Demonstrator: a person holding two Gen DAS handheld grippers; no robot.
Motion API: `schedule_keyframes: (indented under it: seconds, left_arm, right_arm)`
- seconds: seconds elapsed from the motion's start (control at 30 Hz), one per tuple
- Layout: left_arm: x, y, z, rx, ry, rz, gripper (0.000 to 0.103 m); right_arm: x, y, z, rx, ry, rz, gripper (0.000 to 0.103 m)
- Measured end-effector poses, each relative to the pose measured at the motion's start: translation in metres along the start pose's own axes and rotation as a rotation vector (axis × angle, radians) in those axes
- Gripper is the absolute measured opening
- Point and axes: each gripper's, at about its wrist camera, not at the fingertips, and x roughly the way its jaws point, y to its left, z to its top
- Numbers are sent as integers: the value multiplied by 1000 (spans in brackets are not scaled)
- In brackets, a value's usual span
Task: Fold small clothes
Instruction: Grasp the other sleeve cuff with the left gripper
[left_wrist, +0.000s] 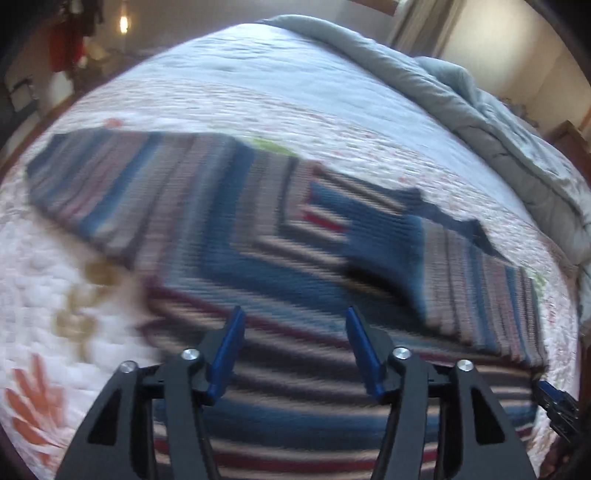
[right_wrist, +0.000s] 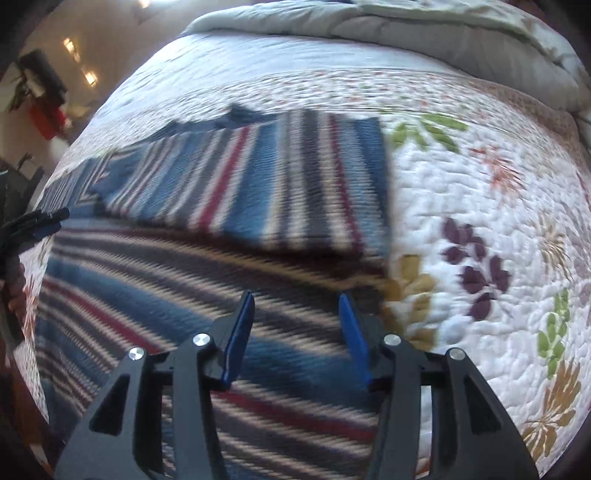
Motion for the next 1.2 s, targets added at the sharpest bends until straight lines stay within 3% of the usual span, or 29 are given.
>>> schedule_keyframes:
  seconds: [0.17, 0.33, 0.6, 0.8, 0.93, 0.97, 1.03, 1.07, 1.1, 1.2]
  left_arm:
    - [-11, 86, 14, -128, -16, 68, 70]
    - [-13, 164, 44, -297, -41, 65, 70]
    - [6, 276, 88, -577, -77, 36, 71]
    - [9, 324, 112, -631, -156, -14, 71]
    - [27, 342, 126, -641, -114, -35, 68]
    - [27, 341, 127, -634, -117, -38, 63]
    - [32, 337, 130, -607, -112, -11, 40]
    - [34, 337, 131, -599, -106, -4, 20]
    - [34, 337, 130, -608, -106, -3, 13]
    - [30, 339, 125, -661, -151, -32, 6]
  right_arm:
    - [18, 28, 8, -51, 30, 11, 50]
    - [27, 36, 27, -31, 31, 54, 51]
    - [44, 49, 51, -49, 4, 5, 59]
    - [56, 63, 65, -106, -21, -59, 61]
    - [59, 67, 68, -121, -32, -70, 61]
    - [59, 67, 69, -112, -34, -63, 61]
    - [61, 67, 70, -96, -33, -45, 60]
    - [63, 67, 71, -86, -24, -30, 60]
    - [65, 68, 70, -79, -18, -21, 60]
    - [65, 72, 69, -85, -21, -30, 60]
